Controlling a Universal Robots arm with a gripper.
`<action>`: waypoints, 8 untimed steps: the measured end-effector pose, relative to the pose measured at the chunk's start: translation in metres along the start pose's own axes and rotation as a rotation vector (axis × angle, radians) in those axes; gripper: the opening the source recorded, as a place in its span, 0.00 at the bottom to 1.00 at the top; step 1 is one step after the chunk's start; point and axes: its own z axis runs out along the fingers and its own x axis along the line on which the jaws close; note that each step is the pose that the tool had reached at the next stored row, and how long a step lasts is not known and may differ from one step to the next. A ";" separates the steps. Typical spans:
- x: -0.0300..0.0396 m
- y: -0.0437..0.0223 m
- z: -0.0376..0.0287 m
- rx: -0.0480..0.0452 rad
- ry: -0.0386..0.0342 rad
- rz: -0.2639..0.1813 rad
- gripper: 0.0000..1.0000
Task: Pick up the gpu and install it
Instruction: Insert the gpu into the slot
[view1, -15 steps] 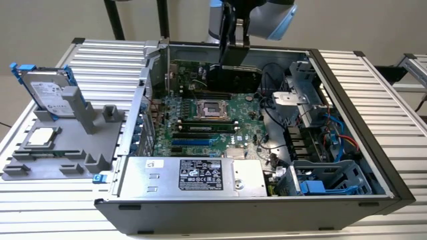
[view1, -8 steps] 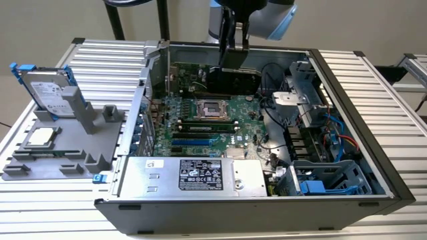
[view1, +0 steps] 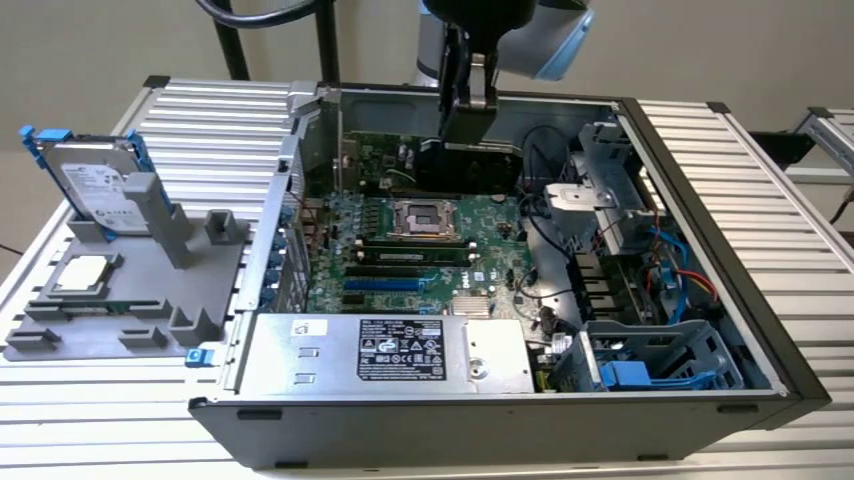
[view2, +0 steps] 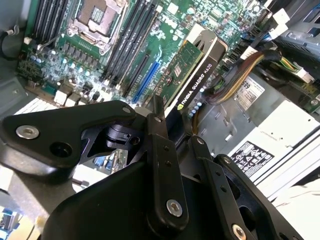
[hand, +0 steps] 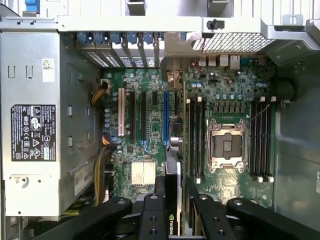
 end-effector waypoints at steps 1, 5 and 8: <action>0.0000 -0.0001 0.0009 0.0041 0.0001 -0.001 0.00; 0.0001 -0.0001 0.0047 0.0262 0.0002 -0.002 0.00; 0.0001 0.0001 0.0077 0.0438 0.0001 -0.002 0.00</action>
